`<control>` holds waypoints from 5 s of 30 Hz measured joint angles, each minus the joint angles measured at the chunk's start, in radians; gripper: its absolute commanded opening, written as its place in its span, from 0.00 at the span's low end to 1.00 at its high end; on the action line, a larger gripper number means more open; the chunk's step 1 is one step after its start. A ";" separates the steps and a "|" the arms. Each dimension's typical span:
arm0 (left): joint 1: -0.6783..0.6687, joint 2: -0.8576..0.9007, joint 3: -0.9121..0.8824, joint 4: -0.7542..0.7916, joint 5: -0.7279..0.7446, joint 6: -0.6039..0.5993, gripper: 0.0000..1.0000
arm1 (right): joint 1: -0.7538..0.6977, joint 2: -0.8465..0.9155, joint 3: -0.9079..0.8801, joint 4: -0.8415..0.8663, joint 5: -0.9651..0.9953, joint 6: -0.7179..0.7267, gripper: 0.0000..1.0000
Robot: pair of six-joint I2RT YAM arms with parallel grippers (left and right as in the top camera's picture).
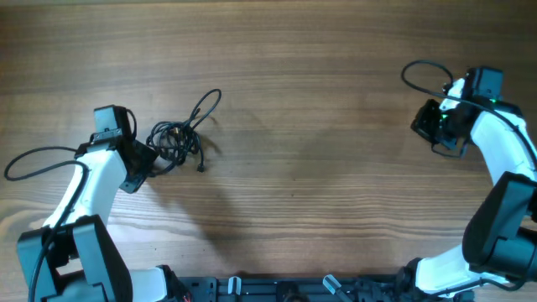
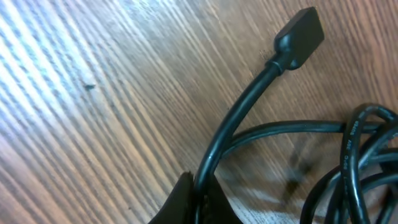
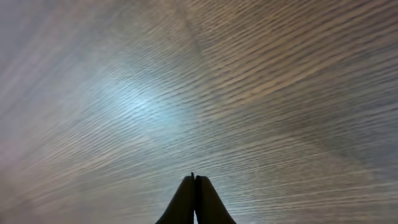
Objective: Untangle cables
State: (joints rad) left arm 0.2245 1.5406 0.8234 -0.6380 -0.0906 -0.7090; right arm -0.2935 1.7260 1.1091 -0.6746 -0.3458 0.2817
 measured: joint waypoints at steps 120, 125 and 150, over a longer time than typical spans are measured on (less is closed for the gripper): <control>-0.098 0.003 0.062 0.064 0.789 0.391 1.00 | 1.066 0.114 0.031 0.139 0.187 0.267 0.04; -0.098 0.004 0.062 0.063 0.906 0.398 0.57 | 0.975 0.100 0.030 0.165 0.003 0.227 0.04; -0.278 0.006 0.060 -0.009 1.022 0.006 0.32 | 0.858 0.060 0.031 0.225 -0.226 0.034 0.04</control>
State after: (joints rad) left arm -0.0536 1.5463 0.8833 -0.6468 0.9310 -0.7033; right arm 0.5640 1.7863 1.1397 -0.4492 -0.5720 0.3161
